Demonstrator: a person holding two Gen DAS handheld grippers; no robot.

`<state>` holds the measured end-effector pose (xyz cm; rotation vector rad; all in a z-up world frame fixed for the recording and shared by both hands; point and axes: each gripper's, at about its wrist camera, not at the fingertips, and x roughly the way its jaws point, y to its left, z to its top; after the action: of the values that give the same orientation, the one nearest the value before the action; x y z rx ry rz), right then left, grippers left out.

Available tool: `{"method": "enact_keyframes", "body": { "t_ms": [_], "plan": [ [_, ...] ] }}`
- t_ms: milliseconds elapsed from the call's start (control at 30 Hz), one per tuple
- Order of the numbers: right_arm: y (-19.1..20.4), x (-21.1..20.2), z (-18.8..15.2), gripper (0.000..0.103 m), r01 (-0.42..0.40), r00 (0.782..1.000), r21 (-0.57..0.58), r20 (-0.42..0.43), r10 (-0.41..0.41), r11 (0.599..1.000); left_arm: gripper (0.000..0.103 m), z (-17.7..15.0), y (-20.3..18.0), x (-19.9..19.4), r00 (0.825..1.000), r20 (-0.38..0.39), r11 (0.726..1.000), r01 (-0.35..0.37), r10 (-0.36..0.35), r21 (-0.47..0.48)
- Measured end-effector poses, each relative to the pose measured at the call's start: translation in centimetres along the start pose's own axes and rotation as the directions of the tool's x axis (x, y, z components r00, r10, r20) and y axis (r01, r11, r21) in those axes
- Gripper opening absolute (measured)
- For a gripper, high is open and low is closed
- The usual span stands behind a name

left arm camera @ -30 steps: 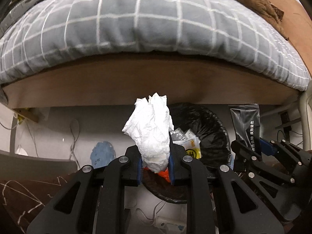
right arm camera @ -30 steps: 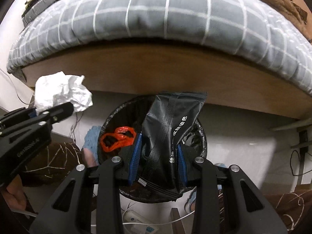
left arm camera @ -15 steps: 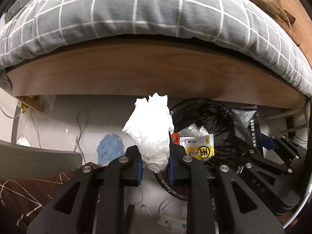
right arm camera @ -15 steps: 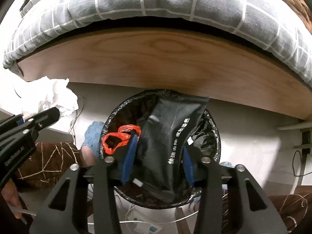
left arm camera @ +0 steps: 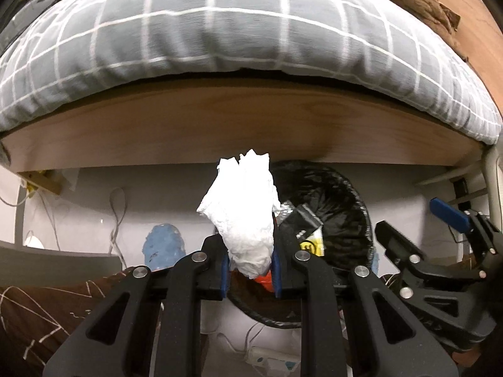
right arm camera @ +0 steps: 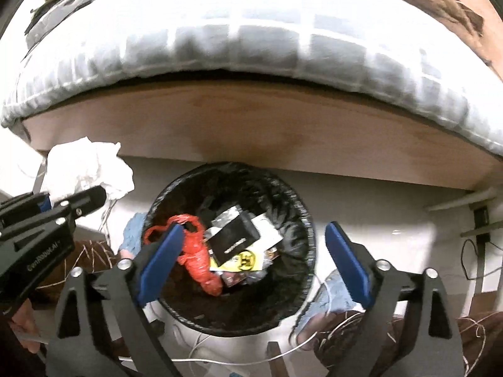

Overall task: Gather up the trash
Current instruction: 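Open the right tool over the bin to drop the black packet, then lower the left tool over the bin and open it to drop the tissue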

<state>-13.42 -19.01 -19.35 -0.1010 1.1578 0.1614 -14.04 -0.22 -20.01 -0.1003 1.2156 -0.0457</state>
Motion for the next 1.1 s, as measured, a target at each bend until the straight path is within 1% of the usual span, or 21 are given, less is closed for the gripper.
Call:
{"method": "enact_keyframes", "body": {
  "t_ms": [67, 233, 367, 633, 733, 800, 867, 933, 967, 1033, 1100],
  "plan": [
    [-1.4, -0.6, -0.1, 0.094, 0.017, 1.0, 0.022, 0.018, -0.018, 1.0, 0.019, 0.1, -1.2, 0.1, 1.0, 0.0, 1.0, 0.008, -0.008, 0.019],
    [-4.6, -2.0, -0.5, 0.095, 0.065, 0.996, 0.06, 0.053, -0.068, 0.996, 0.019, 0.1, -3.7, 0.7, 1.0, -0.008, 0.999, 0.02, -0.019, 0.045],
    [-6.7, -2.6, -1.0, 0.095, 0.09, 0.994, 0.085, 0.062, -0.095, 0.992, 0.019, -0.1, -5.5, 1.2, 0.999, -0.023, 0.997, 0.029, -0.028, 0.065],
    [-9.0, -3.1, -2.0, 0.095, 0.115, 0.99, 0.125, 0.061, -0.123, 0.986, 0.019, -0.4, -7.7, 2.3, 0.998, -0.045, 0.994, 0.048, -0.044, 0.097],
    [-9.1, -3.3, -2.0, 0.095, 0.114, 0.99, 0.126, 0.062, -0.123, 0.985, 0.02, -0.7, -7.7, 2.7, 0.998, -0.049, 0.994, 0.056, -0.051, 0.095],
    [-8.8, -3.2, -1.9, 0.095, 0.114, 0.99, 0.122, 0.066, -0.123, 0.986, 0.022, -0.9, -7.4, 2.9, 0.998, -0.045, 0.995, 0.054, -0.05, 0.089],
    [-8.5, -3.2, -1.8, 0.095, 0.112, 0.99, 0.118, 0.072, -0.121, 0.987, 0.029, -1.1, -7.2, 3.2, 0.998, -0.046, 0.995, 0.044, -0.04, 0.086],
    [-8.2, -3.1, -1.8, 0.095, 0.115, 0.99, 0.112, 0.073, -0.124, 0.987, 0.043, -1.1, -7.0, 3.2, 0.999, -0.032, 0.996, 0.039, -0.036, 0.083],
    [-8.1, -3.2, -1.7, 0.095, 0.113, 0.99, 0.112, 0.073, -0.122, 0.987, 0.047, -1.1, -6.9, 3.1, 0.999, -0.026, 0.996, 0.037, -0.035, 0.084],
    [-8.0, -3.4, -1.7, 0.095, 0.112, 0.989, 0.106, 0.084, -0.121, 0.988, 0.057, -1.1, -6.9, 2.8, 0.999, -0.008, 0.996, 0.036, -0.035, 0.086],
    [-7.9, -3.5, -1.5, 0.095, 0.112, 0.989, 0.102, 0.087, -0.121, 0.988, 0.064, -1.1, -6.9, 2.6, 1.0, 0.003, 0.996, 0.028, -0.029, 0.09]
  ]
}}
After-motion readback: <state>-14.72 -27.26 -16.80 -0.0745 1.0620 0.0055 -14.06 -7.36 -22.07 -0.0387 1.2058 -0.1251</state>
